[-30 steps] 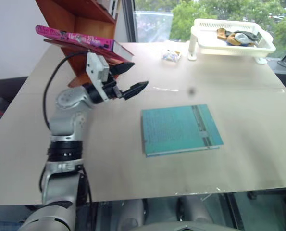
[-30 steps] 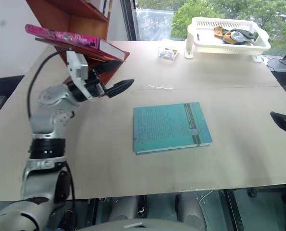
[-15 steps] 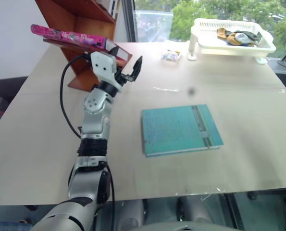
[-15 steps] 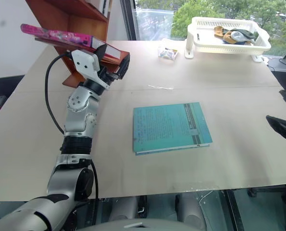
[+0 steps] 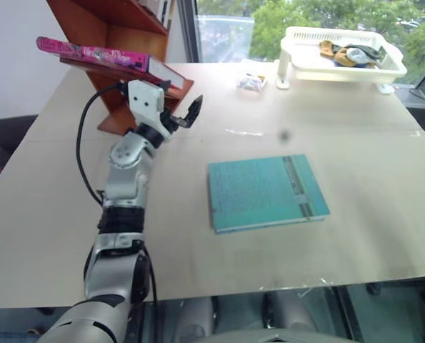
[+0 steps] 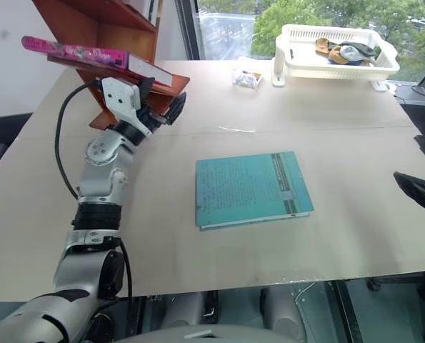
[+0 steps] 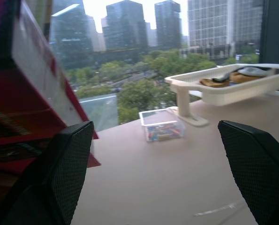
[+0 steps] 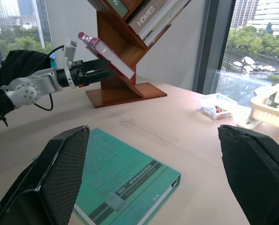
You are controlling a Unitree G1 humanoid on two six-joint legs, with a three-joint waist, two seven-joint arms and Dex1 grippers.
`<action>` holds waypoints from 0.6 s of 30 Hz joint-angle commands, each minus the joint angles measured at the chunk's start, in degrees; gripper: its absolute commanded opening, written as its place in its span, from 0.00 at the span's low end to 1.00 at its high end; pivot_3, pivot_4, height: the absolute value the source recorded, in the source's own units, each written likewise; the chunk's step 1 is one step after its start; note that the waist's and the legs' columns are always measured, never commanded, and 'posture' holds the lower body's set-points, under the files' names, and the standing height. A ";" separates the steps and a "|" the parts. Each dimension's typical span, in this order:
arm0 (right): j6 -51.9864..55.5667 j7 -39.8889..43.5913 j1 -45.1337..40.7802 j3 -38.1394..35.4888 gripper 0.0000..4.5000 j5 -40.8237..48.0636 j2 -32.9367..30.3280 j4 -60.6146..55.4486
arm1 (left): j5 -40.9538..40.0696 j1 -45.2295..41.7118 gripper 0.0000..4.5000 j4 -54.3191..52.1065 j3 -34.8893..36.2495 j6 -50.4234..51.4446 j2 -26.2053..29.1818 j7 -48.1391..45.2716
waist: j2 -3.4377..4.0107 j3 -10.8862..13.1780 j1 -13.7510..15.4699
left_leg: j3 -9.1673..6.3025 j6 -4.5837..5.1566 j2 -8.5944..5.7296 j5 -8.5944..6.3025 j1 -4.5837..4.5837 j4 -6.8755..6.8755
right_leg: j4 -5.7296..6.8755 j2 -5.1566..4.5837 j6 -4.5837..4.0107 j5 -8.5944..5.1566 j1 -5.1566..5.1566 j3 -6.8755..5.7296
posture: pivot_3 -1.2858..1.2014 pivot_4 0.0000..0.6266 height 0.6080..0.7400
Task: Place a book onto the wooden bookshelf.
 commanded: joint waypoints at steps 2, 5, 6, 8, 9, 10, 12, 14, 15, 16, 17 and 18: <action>-0.92 0.80 1.50 -1.00 1.00 -0.11 0.60 -1.55 | -4.30 4.33 0.99 -6.74 -0.31 7.72 4.60 -6.87 | 0.00 0.00 0.00 | -0.01 0.00 0.00 0.00 0.01 -0.04 | -0.03 0.00 0.00 0.00 0.00 -0.01 | 0.52 0.24 1.00; -0.93 1.55 2.35 -1.21 1.00 0.43 0.81 -2.04 | -6.51 9.34 0.99 -10.51 -0.20 13.37 8.42 -10.71 | 0.01 0.00 -0.15 | -0.07 0.00 0.00 0.00 0.03 -0.13 | -0.08 0.00 0.00 0.00 0.00 0.00 | 0.52 0.24 1.00; -0.58 1.92 2.67 -1.18 1.00 0.81 0.73 -2.26 | -6.93 11.34 0.99 -11.75 -0.22 15.56 9.92 -11.74 | 0.01 0.00 -0.19 | -0.11 0.00 0.00 0.00 0.06 -0.17 | -0.09 -0.01 0.00 0.00 0.00 0.03 | 0.52 0.24 1.00; 2.40 3.09 4.49 -1.34 1.00 2.66 -0.22 -2.42 | -6.93 14.85 0.99 -14.11 -0.26 18.59 12.49 -12.91 | 0.01 0.00 -0.12 | -0.18 0.00 0.01 0.00 0.06 -0.21 | -0.13 -0.02 0.00 0.00 0.00 0.03 | 0.52 0.24 1.00; 2.88 3.86 5.37 -1.06 1.00 2.62 -0.39 -2.38 | -7.93 16.29 0.99 -15.24 0.11 21.46 13.53 -13.20 | 0.01 0.00 -0.06 | -0.21 0.00 0.01 0.00 0.06 -0.25 | -0.17 -0.02 -0.01 0.00 0.00 0.01 | 0.52 0.24 1.00; 2.95 4.29 5.95 -0.63 1.00 2.21 -0.40 -2.19 | -9.03 17.35 0.99 -16.21 0.72 23.92 14.17 -13.11 | 0.01 0.00 0.04 | -0.22 0.01 0.01 0.00 0.06 -0.26 | -0.19 -0.02 -0.01 -0.01 0.01 0.00 | 0.52 0.24 1.00; 2.57 4.98 6.98 0.57 1.00 0.31 -0.50 -1.77 | -10.35 19.37 0.99 -18.06 2.17 26.03 15.08 -12.94 | 0.01 0.00 0.31 | -0.26 0.01 0.01 -0.01 0.03 -0.27 | -0.24 -0.06 -0.01 -0.01 0.02 -0.05 | 0.52 0.24 1.00; 0.72 7.05 9.97 2.91 1.00 -4.86 -1.26 -0.96 | -10.59 22.64 0.99 -20.04 3.36 26.66 16.75 -13.52 | 0.00 -0.01 0.30 | -0.28 0.02 0.00 -0.01 0.02 -0.27 | -0.32 -0.08 -0.02 0.00 0.04 -0.08 | 0.52 0.24 1.00; -0.22 7.97 11.39 3.88 1.00 -7.16 -1.60 -0.37 | -10.43 24.19 0.99 -20.96 3.78 26.60 17.46 -13.73 | 0.00 -0.01 0.27 | -0.29 0.02 0.00 -0.02 0.02 -0.28 | -0.41 -0.08 -0.02 0.00 0.06 -0.10 | 0.52 0.24 1.00; -1.54 9.07 13.24 5.24 1.00 -10.20 -2.16 0.85 | -10.68 26.13 0.99 -22.32 4.27 27.26 18.34 -14.03 | 0.00 -0.01 0.24 | -0.30 0.02 0.00 -0.02 0.02 -0.36 | -0.52 -0.08 -0.02 0.00 0.08 -0.11 | 0.52 0.24 1.00; -3.06 9.96 14.70 6.40 1.00 -12.96 -2.58 2.28 | -11.13 27.97 0.99 -23.69 4.75 27.96 19.09 -14.39 | 0.00 -0.01 0.23 | -0.32 0.02 0.00 -0.02 0.02 -0.44 | -0.63 -0.08 -0.02 0.00 0.11 -0.13 | 0.52 0.24 1.00; -5.45 10.84 16.09 7.89 1.00 -16.61 -3.20 4.72 | -11.82 30.39 0.99 -25.46 5.32 28.71 20.01 -15.22 | 0.01 -0.02 0.21 | -0.32 0.02 0.00 -0.02 0.00 -0.48 | -0.69 -0.09 -0.03 0.00 0.10 -0.15 | 0.52 0.24 1.00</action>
